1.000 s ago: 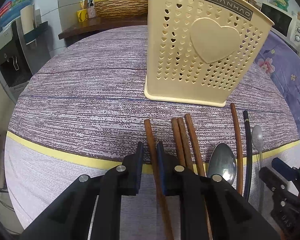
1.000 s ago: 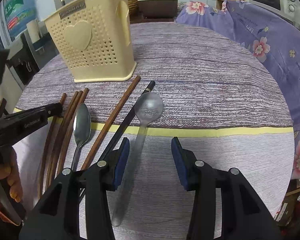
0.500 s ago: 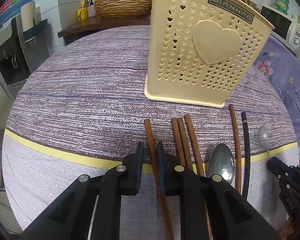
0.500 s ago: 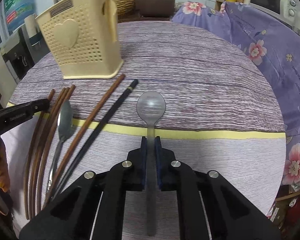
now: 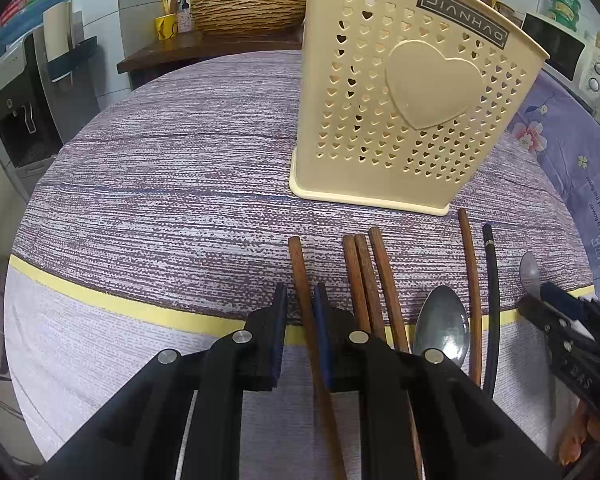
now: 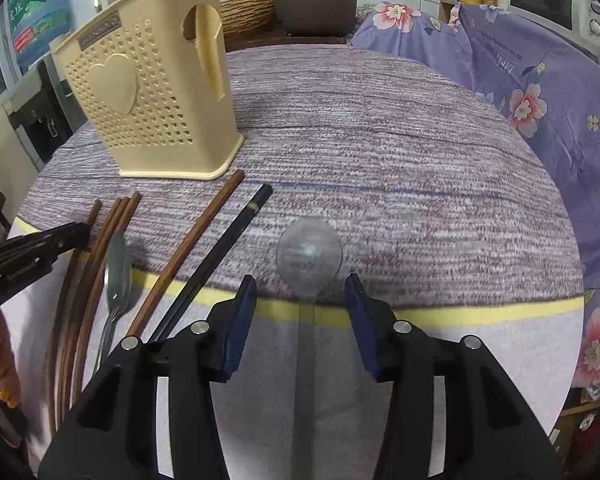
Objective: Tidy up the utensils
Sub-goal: 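Grasp a brown wooden chopstick with the left tool while the right grasps the grey spoon, then lift the chopstick and grey spoon upright and carry both over the holder, then lower the chopstick and spoon into the holder and open both tools, then move both tools back toward the remaining utensils on the table, then grasp a brown wooden chopstick with the left tool while the right grasps the black chopstick, then lift both chopsticks upright and carry them over the cream holder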
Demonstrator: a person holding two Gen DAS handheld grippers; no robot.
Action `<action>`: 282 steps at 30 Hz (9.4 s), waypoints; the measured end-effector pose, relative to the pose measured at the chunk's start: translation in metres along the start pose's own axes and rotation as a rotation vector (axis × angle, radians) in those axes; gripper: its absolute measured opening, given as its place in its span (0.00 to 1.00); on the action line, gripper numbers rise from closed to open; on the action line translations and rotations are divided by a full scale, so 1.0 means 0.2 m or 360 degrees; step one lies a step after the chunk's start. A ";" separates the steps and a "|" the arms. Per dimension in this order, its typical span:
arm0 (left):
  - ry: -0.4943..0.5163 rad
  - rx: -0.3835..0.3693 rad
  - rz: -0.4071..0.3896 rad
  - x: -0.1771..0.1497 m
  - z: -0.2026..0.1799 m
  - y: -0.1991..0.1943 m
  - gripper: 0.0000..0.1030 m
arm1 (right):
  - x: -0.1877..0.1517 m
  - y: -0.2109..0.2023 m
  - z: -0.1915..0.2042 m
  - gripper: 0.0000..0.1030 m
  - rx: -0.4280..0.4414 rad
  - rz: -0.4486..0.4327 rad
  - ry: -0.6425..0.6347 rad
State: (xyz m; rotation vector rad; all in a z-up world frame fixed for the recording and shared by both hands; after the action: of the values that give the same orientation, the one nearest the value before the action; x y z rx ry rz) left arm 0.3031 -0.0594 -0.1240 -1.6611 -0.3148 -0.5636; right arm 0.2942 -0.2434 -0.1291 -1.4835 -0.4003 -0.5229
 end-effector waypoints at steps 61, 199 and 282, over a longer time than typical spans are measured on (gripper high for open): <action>-0.0029 -0.0142 -0.0625 0.23 0.04 -0.90 0.08 | 0.24 0.07 0.34 0.36 0.0242 -0.0030 -0.0426; -0.0055 -0.0009 -0.0198 -0.25 0.10 -0.32 0.55 | -0.27 -0.14 0.32 0.84 -0.0113 0.0191 -0.0167; -0.0027 -0.0028 -0.0128 0.11 0.05 -0.17 0.08 | 0.19 -0.13 0.20 0.08 0.0296 -0.0113 -0.0080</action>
State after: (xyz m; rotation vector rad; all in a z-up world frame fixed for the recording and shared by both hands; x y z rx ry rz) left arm 0.3059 -0.0454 -0.0840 -1.6765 -0.3915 -0.6138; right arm 0.3135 -0.2064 -0.0835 -1.3082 -0.5287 -0.4921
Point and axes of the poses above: each gripper's, at about its wrist camera, not at the fingertips, and y roughly the way its jaws point, z to its left, x to its top, the point moved 8 cm from there along y, roughly the way its jaws point, and after that the axes turned 4 degrees about z, right-handed, at the moved point
